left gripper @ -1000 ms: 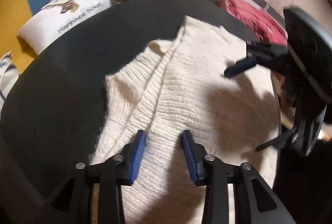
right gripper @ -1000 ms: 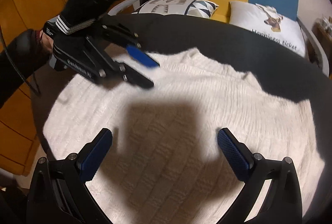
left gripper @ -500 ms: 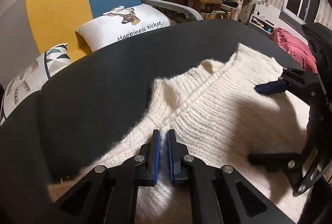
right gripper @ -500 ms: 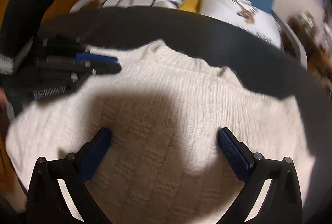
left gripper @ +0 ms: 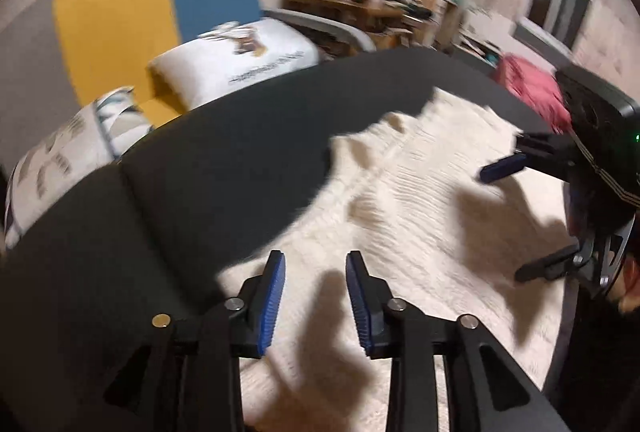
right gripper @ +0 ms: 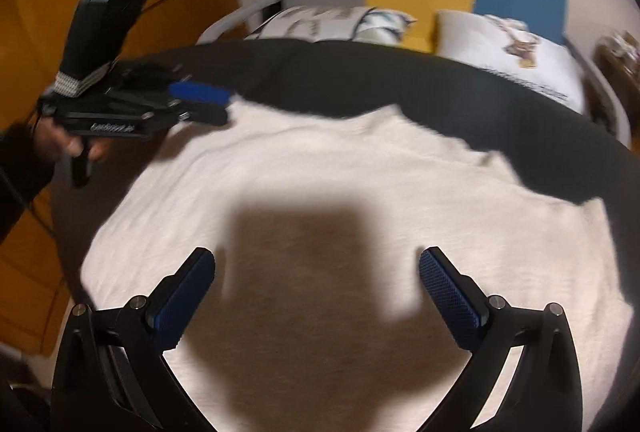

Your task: Fold clothes

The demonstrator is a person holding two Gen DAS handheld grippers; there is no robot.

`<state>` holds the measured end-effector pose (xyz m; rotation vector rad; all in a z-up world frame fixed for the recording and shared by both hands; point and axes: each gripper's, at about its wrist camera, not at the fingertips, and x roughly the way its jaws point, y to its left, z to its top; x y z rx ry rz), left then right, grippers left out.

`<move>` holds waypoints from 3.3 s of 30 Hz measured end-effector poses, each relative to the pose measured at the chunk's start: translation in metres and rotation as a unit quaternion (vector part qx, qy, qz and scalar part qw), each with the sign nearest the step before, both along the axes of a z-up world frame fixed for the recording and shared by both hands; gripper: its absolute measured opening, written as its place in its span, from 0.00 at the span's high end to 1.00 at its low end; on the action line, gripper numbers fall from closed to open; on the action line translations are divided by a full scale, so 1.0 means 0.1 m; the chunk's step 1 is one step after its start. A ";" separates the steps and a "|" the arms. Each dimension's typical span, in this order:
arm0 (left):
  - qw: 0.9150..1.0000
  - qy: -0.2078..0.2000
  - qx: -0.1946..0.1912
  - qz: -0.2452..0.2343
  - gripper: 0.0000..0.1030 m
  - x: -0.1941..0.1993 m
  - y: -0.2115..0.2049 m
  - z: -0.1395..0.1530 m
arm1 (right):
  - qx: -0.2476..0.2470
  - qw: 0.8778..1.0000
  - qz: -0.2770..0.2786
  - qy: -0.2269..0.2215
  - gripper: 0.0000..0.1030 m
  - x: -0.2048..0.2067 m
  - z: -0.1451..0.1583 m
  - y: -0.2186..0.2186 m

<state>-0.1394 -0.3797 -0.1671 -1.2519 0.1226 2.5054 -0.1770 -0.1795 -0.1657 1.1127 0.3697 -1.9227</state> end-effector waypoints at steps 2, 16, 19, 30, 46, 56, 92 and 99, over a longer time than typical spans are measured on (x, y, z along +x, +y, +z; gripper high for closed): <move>1.000 -0.006 -0.022 -0.021 0.64 -0.07 0.09 -0.04 | 0.005 1.000 0.020 -0.004 0.00 0.05 -0.02 -0.15; 0.998 0.015 -0.024 0.059 0.94 -0.10 0.17 -0.26 | 0.033 0.999 0.021 0.038 0.00 0.10 -0.02 -0.44; 0.996 0.021 -0.009 0.090 0.94 -0.11 0.11 -0.29 | 0.039 0.998 -0.010 0.055 0.00 0.03 -0.03 -0.44; 0.985 0.039 0.044 0.164 0.81 0.04 -0.12 -0.12 | 0.034 0.998 -0.036 0.050 0.00 -0.01 -0.25 -0.39; 0.958 0.007 0.097 0.269 0.77 0.19 -0.30 -0.25 | 0.021 0.996 -0.045 0.074 0.00 0.23 -0.32 -0.36; 0.981 -0.017 0.025 0.191 0.77 -0.37 0.11 -0.29 | 0.041 0.996 -0.041 0.066 0.00 0.01 -0.10 -0.14; 0.956 0.045 0.074 0.281 0.61 1.86 0.68 -0.21 | 0.020 0.996 -0.088 -0.022 0.00 0.96 -0.27 1.58; 0.968 0.083 0.123 0.201 0.61 1.74 1.09 0.04 | -0.092 0.984 -0.067 -0.136 0.00 1.01 -0.15 2.79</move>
